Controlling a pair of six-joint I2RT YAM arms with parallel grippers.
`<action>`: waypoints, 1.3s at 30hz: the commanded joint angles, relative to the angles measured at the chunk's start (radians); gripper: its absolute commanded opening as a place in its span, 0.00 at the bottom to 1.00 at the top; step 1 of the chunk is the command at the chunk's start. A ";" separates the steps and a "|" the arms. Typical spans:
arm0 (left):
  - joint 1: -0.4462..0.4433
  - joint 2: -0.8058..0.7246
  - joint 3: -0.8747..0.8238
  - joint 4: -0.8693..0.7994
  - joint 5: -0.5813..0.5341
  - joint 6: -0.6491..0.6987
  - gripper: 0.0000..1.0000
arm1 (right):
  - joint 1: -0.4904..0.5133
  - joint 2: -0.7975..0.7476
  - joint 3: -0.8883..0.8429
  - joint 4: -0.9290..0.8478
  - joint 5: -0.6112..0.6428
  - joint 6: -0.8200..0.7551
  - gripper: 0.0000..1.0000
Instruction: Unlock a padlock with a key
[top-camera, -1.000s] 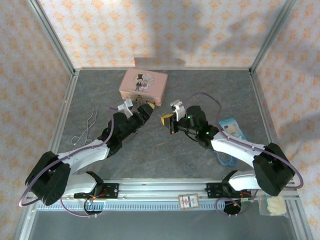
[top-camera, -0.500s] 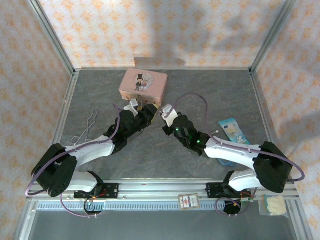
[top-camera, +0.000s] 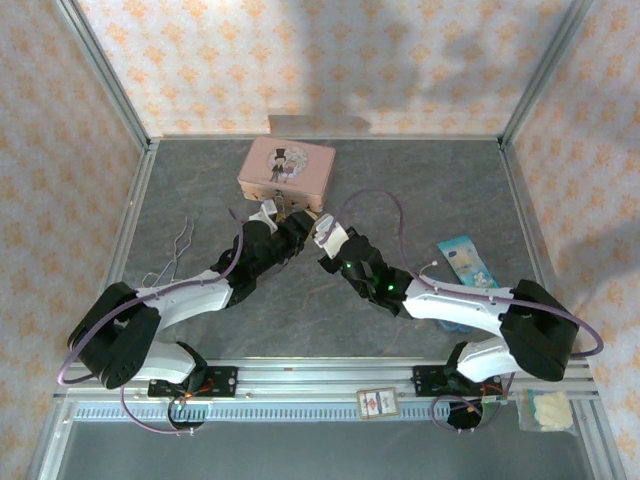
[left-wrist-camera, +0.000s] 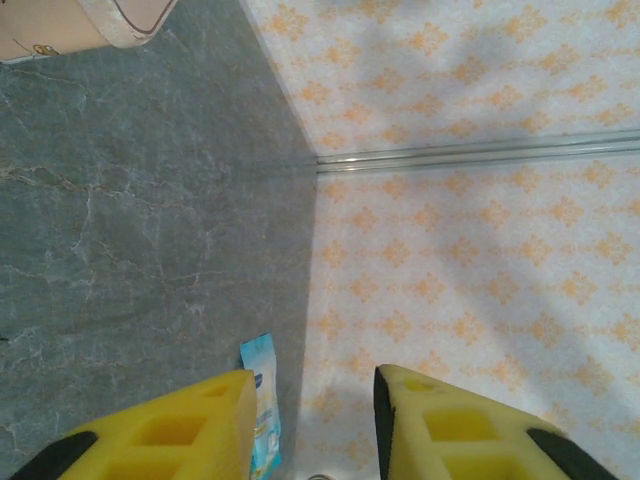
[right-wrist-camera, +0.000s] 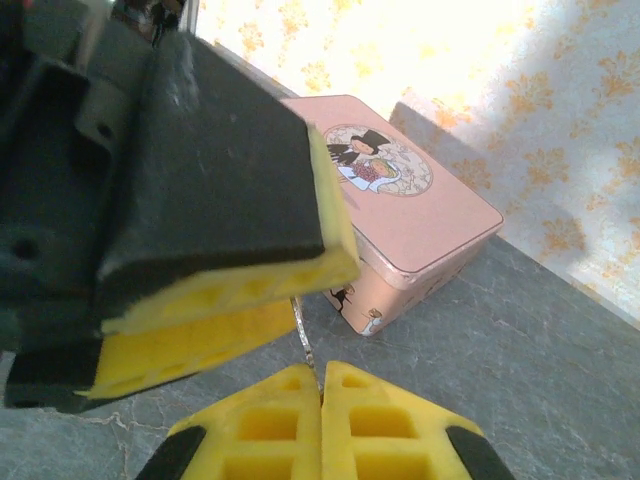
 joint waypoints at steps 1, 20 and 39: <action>-0.011 0.009 0.032 0.043 -0.007 -0.016 0.32 | 0.009 0.015 0.034 0.034 -0.001 -0.011 0.00; -0.003 0.029 0.045 0.024 -0.031 0.060 0.00 | 0.003 -0.028 0.067 -0.021 -0.030 0.106 0.27; 0.033 0.062 -0.016 0.561 0.179 0.409 0.00 | -0.418 -0.130 -0.107 0.330 -0.893 1.114 0.56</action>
